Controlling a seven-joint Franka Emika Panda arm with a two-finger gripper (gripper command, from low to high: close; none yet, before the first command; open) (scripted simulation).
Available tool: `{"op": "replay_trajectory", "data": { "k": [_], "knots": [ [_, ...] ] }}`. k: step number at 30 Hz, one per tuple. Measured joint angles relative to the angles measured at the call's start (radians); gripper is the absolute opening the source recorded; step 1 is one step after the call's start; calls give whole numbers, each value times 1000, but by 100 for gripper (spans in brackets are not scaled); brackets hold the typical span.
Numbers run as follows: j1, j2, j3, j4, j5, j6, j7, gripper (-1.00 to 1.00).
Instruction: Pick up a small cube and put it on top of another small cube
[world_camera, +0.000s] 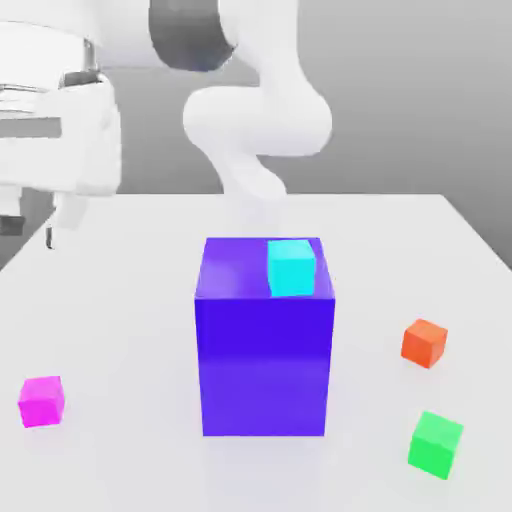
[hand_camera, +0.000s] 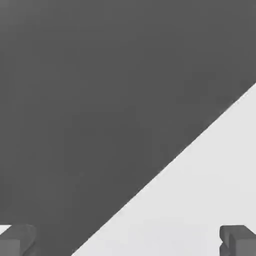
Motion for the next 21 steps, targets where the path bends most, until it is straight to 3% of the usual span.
{"op": "replay_trajectory", "data": {
  "k": [9,14,15,21],
  "knots": [
    [-149,332,-78,-83,98,148,145,0],
    [-216,514,-14,-61,191,277,99,0],
    [-233,549,5,-54,206,304,89,-100],
    [-240,566,15,-50,211,319,85,-100]
  ]
}}
